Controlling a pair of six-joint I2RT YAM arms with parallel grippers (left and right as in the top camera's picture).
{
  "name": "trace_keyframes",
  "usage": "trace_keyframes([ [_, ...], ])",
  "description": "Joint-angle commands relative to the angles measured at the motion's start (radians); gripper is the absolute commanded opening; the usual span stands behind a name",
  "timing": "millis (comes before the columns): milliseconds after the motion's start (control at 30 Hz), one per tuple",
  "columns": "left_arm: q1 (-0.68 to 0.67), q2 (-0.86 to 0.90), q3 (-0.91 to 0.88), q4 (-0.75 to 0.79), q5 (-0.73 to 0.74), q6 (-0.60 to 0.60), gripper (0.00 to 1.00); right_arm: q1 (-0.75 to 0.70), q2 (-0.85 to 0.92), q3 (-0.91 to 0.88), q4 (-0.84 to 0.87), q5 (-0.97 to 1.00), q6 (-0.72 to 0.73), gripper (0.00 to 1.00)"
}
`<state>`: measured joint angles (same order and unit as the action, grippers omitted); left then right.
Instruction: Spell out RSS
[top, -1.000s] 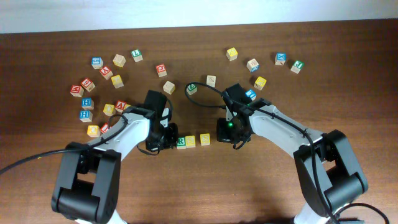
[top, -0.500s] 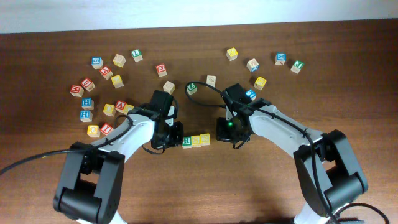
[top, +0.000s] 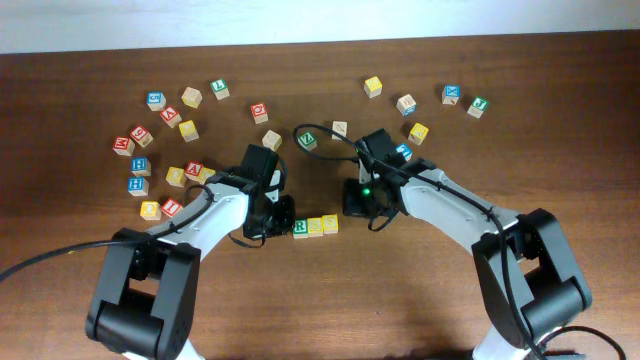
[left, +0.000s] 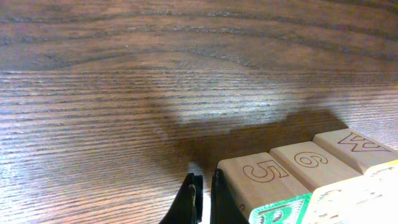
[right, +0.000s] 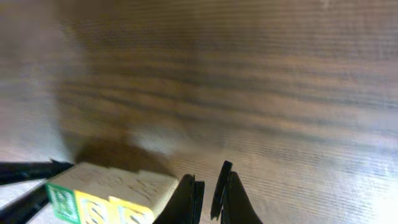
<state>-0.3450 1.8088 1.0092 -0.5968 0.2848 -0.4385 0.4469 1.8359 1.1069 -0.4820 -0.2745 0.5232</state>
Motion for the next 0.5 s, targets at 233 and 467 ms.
trace_keyframes([
  [233, -0.002, 0.011, -0.008, 0.002, 0.016, -0.010, 0.00, 0.053, 0.003, -0.006, 0.087, -0.005, -0.022, 0.04],
  [467, -0.002, 0.011, -0.008, 0.002, 0.016, -0.010, 0.00, 0.089, 0.003, -0.006, 0.091, 0.002, -0.036, 0.04],
])
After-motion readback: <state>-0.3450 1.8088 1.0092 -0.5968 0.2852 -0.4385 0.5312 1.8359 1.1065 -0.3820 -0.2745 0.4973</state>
